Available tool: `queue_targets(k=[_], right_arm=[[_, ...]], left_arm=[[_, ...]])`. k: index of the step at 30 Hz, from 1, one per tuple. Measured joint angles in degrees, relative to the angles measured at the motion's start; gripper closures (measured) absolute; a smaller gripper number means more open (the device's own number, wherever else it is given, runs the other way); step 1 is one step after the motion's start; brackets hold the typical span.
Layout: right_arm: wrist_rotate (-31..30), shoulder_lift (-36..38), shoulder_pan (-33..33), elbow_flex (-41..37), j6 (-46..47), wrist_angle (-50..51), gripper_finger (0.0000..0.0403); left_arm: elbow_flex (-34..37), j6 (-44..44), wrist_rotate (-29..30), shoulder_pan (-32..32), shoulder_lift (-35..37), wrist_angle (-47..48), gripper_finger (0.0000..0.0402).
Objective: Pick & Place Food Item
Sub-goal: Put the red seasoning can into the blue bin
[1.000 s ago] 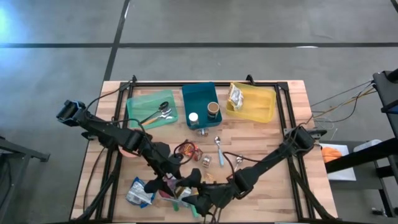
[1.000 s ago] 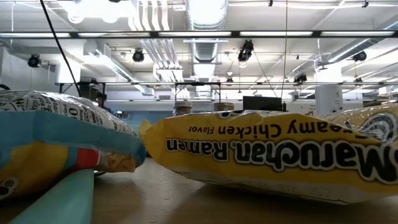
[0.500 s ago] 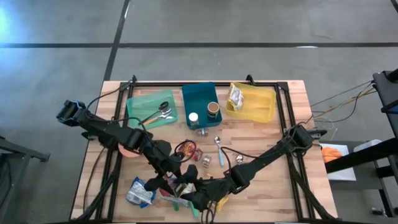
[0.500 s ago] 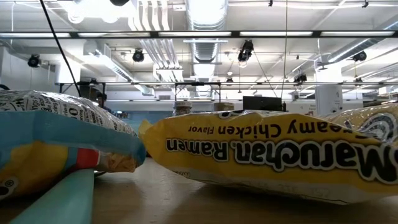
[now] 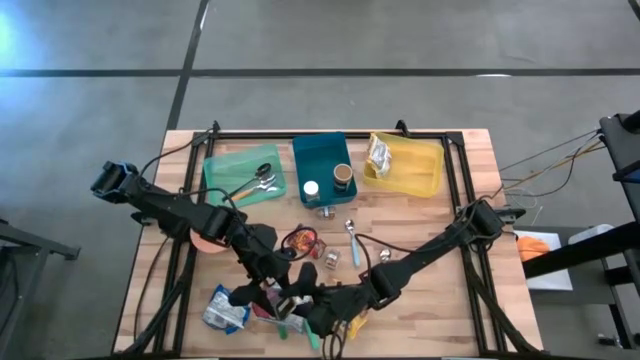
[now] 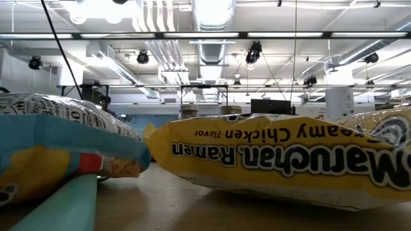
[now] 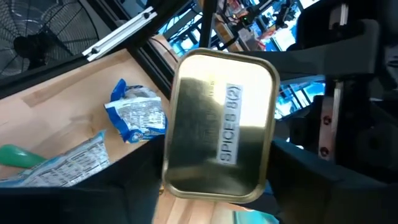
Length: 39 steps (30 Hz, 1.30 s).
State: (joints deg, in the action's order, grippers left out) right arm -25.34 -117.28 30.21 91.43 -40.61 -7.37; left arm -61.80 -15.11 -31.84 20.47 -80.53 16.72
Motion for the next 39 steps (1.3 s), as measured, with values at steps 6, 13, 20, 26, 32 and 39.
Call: queue_targets(k=[6,13,20,26,32,39], right_arm=[[-0.4,0.0,-0.2,0.0,0.9,-0.7,0.0188],[-0.1,0.0,-0.5,0.0,1.1,-0.9,0.0178],[-0.1,0.0,-0.3,0.0,2.0,-0.8,0.0187],[0.1,-0.1,0.3,-0.1,2.3,0.0,0.0189],[-4.7,-0.1,2.0,-0.1,3.3,-0.5,0.0189],[-9.9,1.8,4.6,-0.2,10.3,-0.7,0.0189]], left_arm=[[0.0,0.5,-0.8,0.0,0.0,0.0,0.0125],[0.0,0.8,-2.3,0.0,0.0,0.0,0.0125],[0.0,-0.2,-2.3,0.0,0.0,-0.2,0.0111],[0.0,-3.4,-3.3,0.0,0.0,-0.4,0.002],[0.0,-4.4,-4.2,0.0,1.1,1.3,0.002],[0.0,-2.6,4.9,1.5,6.8,5.8,0.0029]])
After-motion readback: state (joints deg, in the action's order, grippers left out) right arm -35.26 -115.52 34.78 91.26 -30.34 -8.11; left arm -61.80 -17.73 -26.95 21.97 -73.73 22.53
